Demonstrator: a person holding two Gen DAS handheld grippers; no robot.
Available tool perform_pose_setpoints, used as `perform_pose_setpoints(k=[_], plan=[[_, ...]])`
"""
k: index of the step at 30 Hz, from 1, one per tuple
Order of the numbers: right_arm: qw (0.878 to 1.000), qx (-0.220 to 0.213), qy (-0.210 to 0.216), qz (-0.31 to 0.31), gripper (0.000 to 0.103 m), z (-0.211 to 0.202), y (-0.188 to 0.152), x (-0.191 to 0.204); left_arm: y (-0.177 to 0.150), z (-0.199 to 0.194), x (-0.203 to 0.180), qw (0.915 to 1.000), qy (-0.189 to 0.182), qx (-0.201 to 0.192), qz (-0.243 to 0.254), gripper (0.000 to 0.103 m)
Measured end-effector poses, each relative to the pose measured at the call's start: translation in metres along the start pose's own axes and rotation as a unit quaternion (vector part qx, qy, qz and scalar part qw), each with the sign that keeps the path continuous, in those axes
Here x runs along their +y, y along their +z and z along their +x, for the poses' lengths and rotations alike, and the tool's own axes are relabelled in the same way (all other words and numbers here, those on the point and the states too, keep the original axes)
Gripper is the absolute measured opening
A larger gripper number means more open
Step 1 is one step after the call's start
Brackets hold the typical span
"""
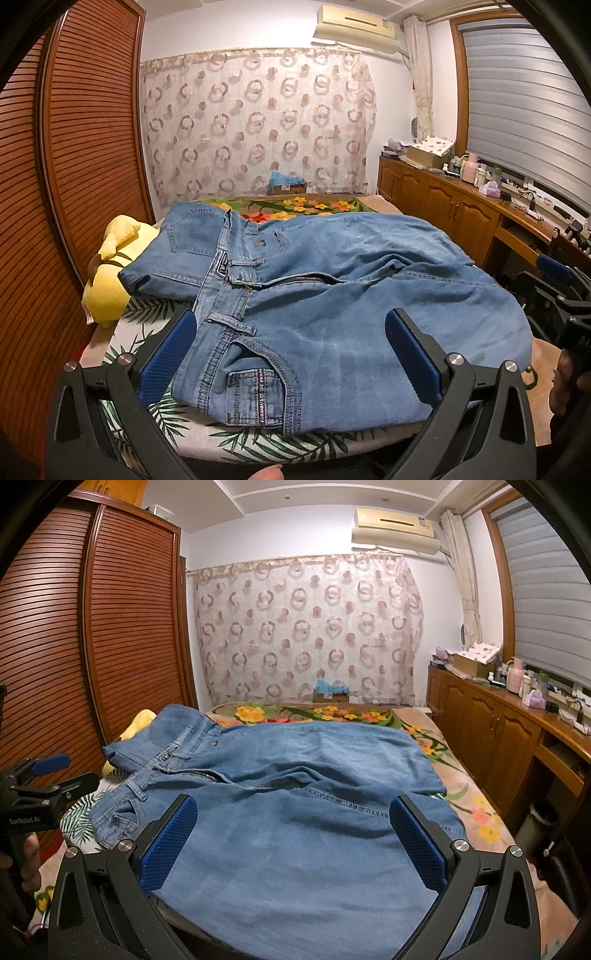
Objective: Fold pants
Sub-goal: 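Lower both open grippers toward the folded blue jeans on the bed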
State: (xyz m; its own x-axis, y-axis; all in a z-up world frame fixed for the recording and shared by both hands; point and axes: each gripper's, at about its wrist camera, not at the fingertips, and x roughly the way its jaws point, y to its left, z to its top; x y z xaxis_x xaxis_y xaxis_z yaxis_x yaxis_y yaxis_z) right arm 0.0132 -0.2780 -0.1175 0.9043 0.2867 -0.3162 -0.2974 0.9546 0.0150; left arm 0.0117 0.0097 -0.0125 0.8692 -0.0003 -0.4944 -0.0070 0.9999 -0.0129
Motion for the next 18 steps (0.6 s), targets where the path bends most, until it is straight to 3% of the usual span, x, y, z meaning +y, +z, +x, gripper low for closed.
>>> perform_pose_setpoints(k=[18], plan=[[0.999, 0.049, -0.011, -0.008, 0.103, 0.027, -0.002, -0.005, -0.022, 0.027, 0.03, 0.9991, 0.012, 0.037, -0.013, 0.102]])
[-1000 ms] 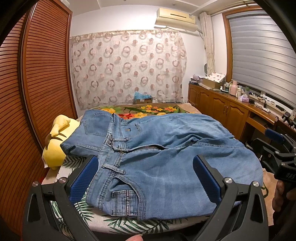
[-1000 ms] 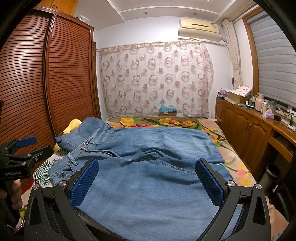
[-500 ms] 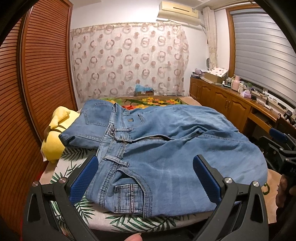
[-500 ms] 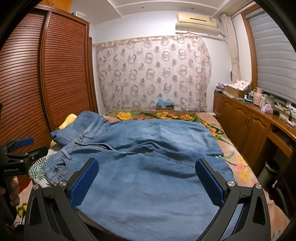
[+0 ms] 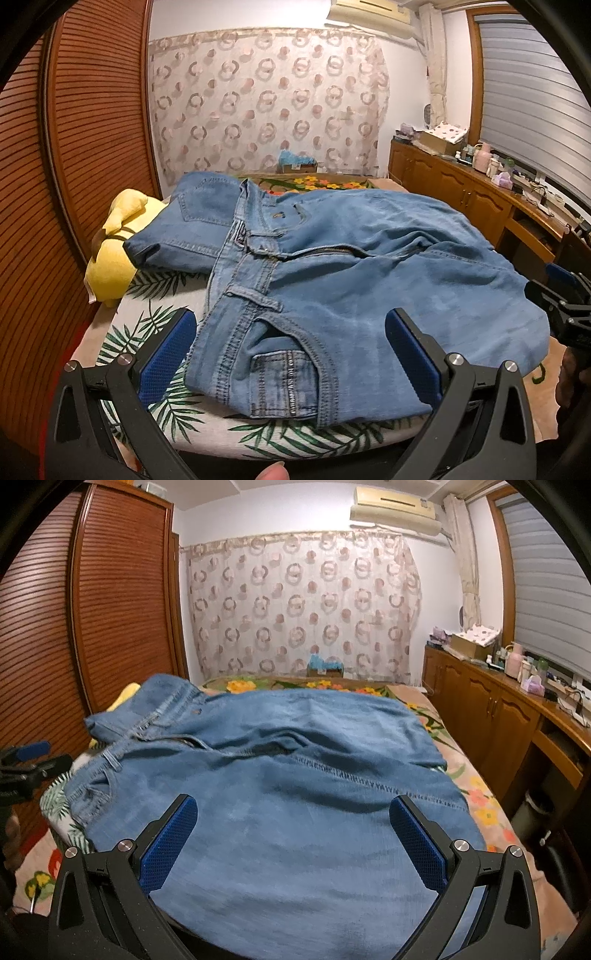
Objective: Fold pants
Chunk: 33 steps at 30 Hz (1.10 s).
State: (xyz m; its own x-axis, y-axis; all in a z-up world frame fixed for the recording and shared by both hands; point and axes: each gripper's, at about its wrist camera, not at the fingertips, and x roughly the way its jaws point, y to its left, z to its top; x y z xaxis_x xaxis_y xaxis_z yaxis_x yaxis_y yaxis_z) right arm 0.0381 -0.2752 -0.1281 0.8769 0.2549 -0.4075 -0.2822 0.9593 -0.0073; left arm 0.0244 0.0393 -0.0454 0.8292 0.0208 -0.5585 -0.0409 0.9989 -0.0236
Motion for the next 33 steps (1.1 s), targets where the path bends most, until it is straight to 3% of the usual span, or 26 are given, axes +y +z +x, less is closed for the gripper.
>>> perform_pose_setpoints(k=[19, 33], plan=[[0.996, 0.087, -0.02, -0.026, 0.103, 0.022, 0.008, -0.002, -0.019, 0.014, 0.066, 0.9987, 0.013, 0.013, -0.048, 0.102], [0.995, 0.094, -0.004, -0.016, 0.103, 0.001, 0.014, -0.006, -0.054, 0.036, 0.083, 0.9958, -0.014, 0.07, -0.058, 0.062]])
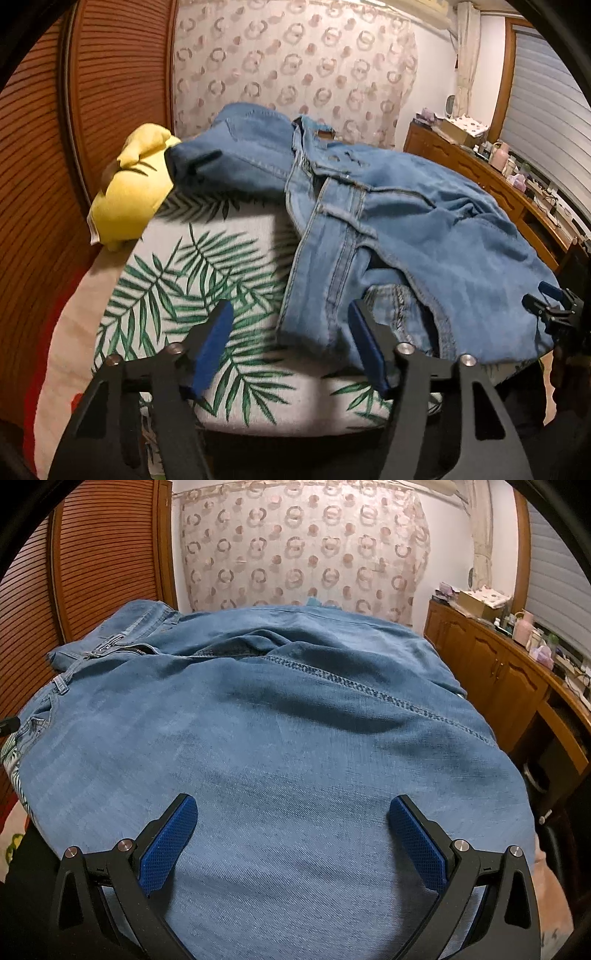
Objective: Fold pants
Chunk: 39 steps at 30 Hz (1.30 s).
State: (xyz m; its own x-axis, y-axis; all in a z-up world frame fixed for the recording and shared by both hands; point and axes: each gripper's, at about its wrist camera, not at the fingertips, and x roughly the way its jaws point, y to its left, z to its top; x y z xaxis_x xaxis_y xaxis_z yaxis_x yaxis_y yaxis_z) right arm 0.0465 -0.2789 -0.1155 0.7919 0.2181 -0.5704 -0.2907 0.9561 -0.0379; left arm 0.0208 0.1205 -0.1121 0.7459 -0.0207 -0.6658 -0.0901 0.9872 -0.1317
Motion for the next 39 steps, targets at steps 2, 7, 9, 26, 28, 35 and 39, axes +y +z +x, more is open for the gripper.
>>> perform_pose_setpoints(k=[2, 7, 9, 26, 28, 35, 39], plan=[[1.0, -0.005, 0.002, 0.0, 0.103, 0.0, -0.009, -0.002, -0.003, 0.003, 0.004, 1.0, -0.004, 0.005, -0.003, 0.059], [1.0, -0.009, 0.005, -0.001, 0.103, 0.006, -0.009, -0.007, -0.006, 0.007, 0.004, 0.9998, -0.017, 0.009, -0.007, 0.051], [1.0, -0.01, 0.005, -0.002, 0.103, 0.01, -0.006, -0.007, -0.007, 0.009, 0.002, 0.9997, -0.022, 0.011, -0.004, 0.047], [1.0, 0.008, 0.014, -0.009, 0.103, 0.031, 0.019, -0.01, 0.018, -0.028, -0.02, 0.9971, -0.055, -0.047, 0.023, 0.013], [1.0, 0.009, 0.017, -0.014, 0.103, 0.032, 0.022, -0.011, 0.023, -0.03, -0.022, 0.9964, -0.06, -0.053, 0.025, 0.013], [0.999, 0.022, 0.034, -0.017, 0.097, 0.028, 0.024, -0.011, 0.06, -0.041, -0.045, 0.9901, -0.096, -0.093, 0.042, 0.011], [0.998, 0.019, 0.053, -0.015, 0.092, 0.019, 0.026, -0.009, 0.087, -0.043, -0.067, 0.9853, -0.098, -0.12, 0.071, 0.01]])
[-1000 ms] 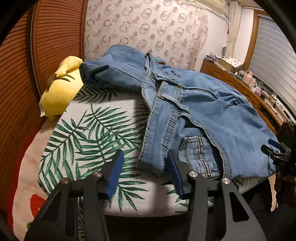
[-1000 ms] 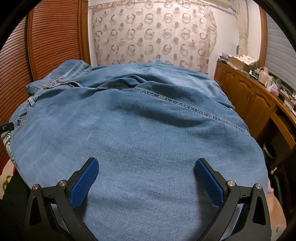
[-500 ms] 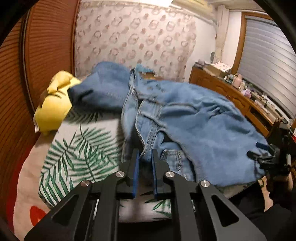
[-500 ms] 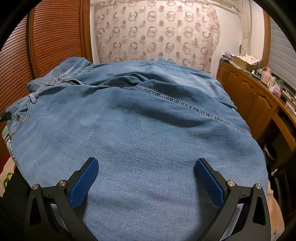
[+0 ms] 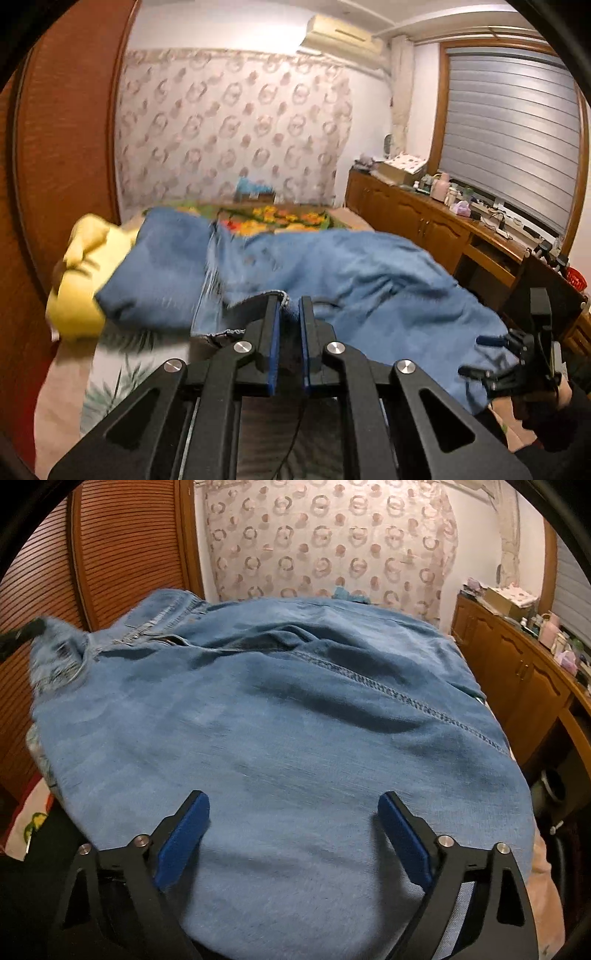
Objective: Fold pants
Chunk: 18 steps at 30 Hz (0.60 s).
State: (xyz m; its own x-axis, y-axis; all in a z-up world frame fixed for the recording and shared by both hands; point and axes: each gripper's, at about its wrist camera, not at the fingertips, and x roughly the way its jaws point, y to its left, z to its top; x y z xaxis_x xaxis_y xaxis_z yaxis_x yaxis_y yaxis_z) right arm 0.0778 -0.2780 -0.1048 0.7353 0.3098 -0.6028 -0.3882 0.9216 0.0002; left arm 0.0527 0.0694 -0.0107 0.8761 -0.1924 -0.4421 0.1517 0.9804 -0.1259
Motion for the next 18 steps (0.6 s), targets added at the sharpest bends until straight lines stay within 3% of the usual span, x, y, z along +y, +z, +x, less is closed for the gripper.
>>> perform_pose_setpoints(k=[7, 18], plan=[[1.0, -0.015, 0.024, -0.004, 0.084, -0.018, 0.005, 0.005, 0.04, 0.023, -0.002, 0.9998, -0.001, -0.017, 0.012, 0.01], [0.998, -0.021, 0.05, -0.01, 0.072, -0.031, -0.002, 0.005, 0.06, 0.063, 0.011, 0.9998, 0.016, -0.006, 0.008, 0.01]])
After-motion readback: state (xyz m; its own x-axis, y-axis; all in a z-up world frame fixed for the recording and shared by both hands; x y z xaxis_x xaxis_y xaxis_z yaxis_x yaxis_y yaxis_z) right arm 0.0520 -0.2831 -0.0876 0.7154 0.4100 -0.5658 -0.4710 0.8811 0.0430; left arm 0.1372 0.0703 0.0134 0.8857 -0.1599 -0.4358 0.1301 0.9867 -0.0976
